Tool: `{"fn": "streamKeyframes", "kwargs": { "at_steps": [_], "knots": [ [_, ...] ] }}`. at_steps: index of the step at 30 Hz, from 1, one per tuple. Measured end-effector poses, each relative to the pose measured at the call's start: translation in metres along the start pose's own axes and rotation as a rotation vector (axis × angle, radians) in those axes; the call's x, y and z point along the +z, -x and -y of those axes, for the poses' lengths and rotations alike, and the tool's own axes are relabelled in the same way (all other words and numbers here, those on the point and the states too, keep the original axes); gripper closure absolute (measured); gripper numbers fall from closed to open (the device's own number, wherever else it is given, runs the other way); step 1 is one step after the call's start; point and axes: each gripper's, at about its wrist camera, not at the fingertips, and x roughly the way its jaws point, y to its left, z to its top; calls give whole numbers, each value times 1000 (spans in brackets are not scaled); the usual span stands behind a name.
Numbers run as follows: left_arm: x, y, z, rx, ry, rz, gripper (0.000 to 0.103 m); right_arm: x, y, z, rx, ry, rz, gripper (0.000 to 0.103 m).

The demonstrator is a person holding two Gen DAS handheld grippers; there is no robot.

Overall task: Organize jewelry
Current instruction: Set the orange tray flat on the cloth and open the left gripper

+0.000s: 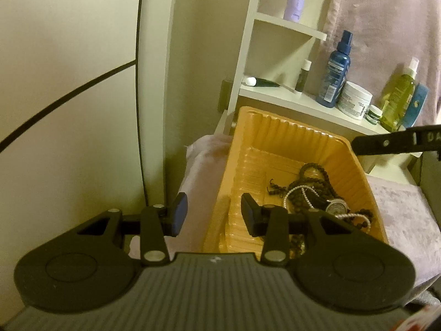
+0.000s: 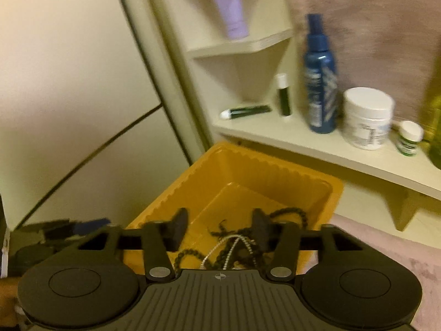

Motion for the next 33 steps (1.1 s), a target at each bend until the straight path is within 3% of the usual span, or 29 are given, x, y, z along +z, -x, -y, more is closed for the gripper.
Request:
{"fn": "streamKeyframes", "kwargs": {
  "at_steps": [3,4,8,13,24,33],
  "knots": [
    [0,9,3,-13,-8,10,51,-8,17,5,-64,-33,2,45],
    [0,12,5,-21,-12,10,40,-12,24,7,-86,-48,0,43],
    [0,25,16,-33,-58,7,16,-35,50,14,-172,-133,-18,29],
    [-6,39,31,-55,-83,-7,2,-66,83,20,-254,-215,-40,24],
    [-31,60,82,-122,-187,-95,1,-122,144,13,-370,-303,-69,20],
    [-44,76,105,-105,-191,-107,1,-146,173,2,-423,-331,-72,20]
  ]
}}
